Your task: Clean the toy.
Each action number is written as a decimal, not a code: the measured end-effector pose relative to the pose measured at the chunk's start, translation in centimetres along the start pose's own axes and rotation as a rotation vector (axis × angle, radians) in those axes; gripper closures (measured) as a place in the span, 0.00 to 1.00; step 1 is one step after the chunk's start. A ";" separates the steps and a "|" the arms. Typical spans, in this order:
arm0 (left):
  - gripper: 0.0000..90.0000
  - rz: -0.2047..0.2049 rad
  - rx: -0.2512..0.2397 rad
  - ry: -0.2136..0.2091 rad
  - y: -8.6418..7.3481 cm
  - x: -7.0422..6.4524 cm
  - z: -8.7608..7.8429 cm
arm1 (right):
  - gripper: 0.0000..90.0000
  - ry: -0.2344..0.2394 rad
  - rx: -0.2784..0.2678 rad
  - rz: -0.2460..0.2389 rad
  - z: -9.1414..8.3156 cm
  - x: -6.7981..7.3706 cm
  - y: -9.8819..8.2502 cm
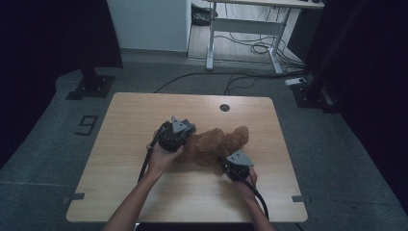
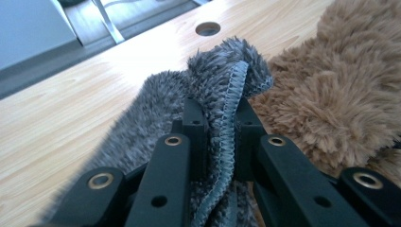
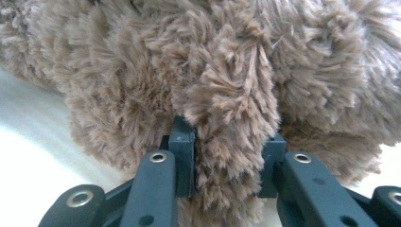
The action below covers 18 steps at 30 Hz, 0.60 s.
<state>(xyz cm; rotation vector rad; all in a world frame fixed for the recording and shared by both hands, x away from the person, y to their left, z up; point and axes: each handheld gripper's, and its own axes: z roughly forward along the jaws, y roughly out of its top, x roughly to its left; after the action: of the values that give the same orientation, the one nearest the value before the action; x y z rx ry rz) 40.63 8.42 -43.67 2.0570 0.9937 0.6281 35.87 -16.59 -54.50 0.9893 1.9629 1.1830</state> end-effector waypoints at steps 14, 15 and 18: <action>0.89 -0.017 -0.054 -0.060 -4.0 -0.7 -1.0 | 0.40 0.086 0.001 0.089 -2.5 -1.5 -0.6; 0.89 -0.024 -0.064 -0.071 -4.4 -0.8 -1.3 | 0.39 0.091 -0.003 0.104 -3.1 -1.7 -0.9; 0.89 -0.044 -0.082 -0.100 -5.4 -0.8 -1.9 | 0.36 0.105 -0.041 0.185 -5.1 -2.5 -1.5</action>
<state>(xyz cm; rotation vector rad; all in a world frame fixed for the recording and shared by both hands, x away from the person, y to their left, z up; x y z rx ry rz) 36.47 10.83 -46.89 1.9699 0.9376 0.5286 32.61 -21.41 -53.54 1.1277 1.9515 1.3970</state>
